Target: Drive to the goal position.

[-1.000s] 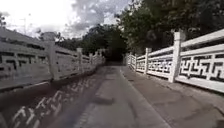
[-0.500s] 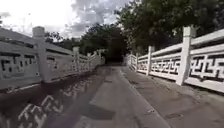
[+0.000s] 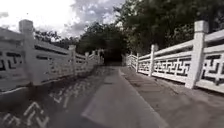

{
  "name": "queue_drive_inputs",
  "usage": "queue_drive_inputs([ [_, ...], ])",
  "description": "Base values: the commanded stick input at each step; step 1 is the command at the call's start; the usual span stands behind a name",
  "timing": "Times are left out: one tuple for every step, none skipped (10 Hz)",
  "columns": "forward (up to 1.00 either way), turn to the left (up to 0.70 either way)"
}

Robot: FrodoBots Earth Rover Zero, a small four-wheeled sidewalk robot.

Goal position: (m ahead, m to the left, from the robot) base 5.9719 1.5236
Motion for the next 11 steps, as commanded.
queue_drive_inputs([
  [0.70,0.00],
  [0.70,0.00],
  [0.70,0.00],
  [0.70,0.00],
  [0.70,0.00],
  [0.70,0.00],
  [0.70,0.00],
  [0.70,0.00],
  [0.70,0.00],
  [0.70,0.00],
  [0.70,0.00],
])
